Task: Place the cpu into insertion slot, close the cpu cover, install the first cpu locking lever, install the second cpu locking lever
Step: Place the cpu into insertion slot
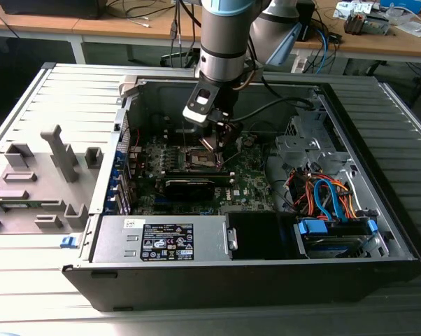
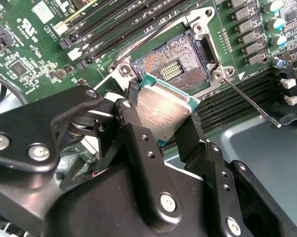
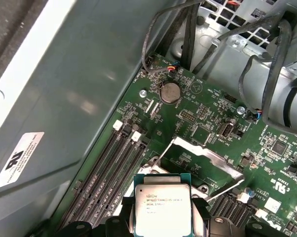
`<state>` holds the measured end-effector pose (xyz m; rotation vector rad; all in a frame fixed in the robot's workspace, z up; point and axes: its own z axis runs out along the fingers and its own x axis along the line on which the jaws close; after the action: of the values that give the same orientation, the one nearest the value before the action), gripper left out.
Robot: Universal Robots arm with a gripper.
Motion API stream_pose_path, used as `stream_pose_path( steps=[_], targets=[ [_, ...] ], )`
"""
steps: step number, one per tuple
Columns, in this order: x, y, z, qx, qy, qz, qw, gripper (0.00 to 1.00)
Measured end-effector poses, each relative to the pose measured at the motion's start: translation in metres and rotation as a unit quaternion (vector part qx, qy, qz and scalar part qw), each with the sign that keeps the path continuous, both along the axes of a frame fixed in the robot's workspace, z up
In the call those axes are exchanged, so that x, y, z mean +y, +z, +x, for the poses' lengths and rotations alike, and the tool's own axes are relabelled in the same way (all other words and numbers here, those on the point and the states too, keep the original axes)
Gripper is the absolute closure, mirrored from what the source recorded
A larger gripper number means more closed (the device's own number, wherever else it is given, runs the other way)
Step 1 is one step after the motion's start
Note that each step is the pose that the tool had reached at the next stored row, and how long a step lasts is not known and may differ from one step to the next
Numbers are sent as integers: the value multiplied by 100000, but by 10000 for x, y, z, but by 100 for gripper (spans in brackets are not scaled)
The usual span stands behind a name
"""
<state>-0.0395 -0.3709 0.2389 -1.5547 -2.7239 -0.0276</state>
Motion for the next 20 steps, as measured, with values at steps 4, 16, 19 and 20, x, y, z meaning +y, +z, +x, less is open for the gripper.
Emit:
stream_pose_path(
  steps=[4, 16, 19, 20],
  targets=[
    [0, 0, 0, 0, -576, -1, 99998, 45],
    [0, 0, 0, 2, -1766, -3, 99984, 45],
    [0, 0, 0, -2, -2033, 0, 99979, 45],
    [0, 0, 0, 1, -2188, 1, 99976, 45]
  ],
)
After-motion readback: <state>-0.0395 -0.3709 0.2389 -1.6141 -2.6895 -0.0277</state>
